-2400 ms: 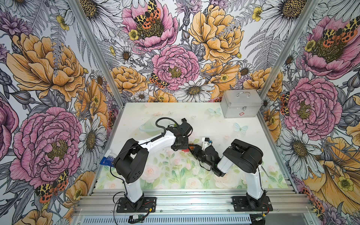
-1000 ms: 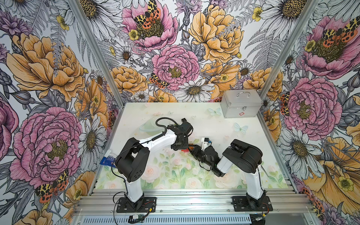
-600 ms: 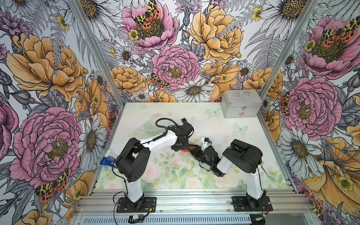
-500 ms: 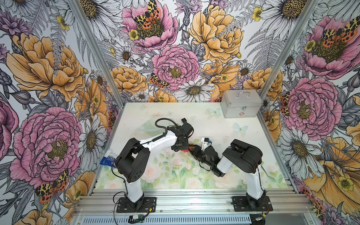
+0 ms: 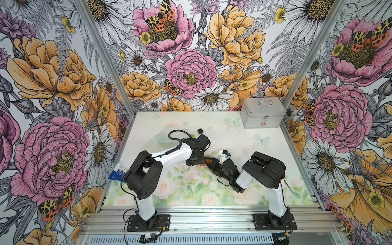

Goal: Assemble the letter v with lego
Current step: Assemble the lego brick with the lego brick, then pick up the lego brick from the center of the board.

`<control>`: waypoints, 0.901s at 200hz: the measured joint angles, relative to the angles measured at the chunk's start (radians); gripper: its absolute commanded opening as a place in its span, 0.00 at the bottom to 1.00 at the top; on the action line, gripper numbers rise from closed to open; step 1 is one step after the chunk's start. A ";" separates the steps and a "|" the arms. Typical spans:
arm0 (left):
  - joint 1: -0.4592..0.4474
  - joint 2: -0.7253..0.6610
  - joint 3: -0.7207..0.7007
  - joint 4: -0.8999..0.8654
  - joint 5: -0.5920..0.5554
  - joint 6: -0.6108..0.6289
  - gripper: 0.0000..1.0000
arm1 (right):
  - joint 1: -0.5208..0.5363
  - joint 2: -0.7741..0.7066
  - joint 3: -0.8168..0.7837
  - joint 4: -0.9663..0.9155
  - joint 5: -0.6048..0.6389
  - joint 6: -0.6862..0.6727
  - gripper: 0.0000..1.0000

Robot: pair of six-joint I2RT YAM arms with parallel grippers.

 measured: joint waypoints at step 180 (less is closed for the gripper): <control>0.121 -0.445 -0.918 1.243 0.267 -0.405 0.99 | -0.013 -0.215 -0.042 -0.281 0.042 -0.048 0.99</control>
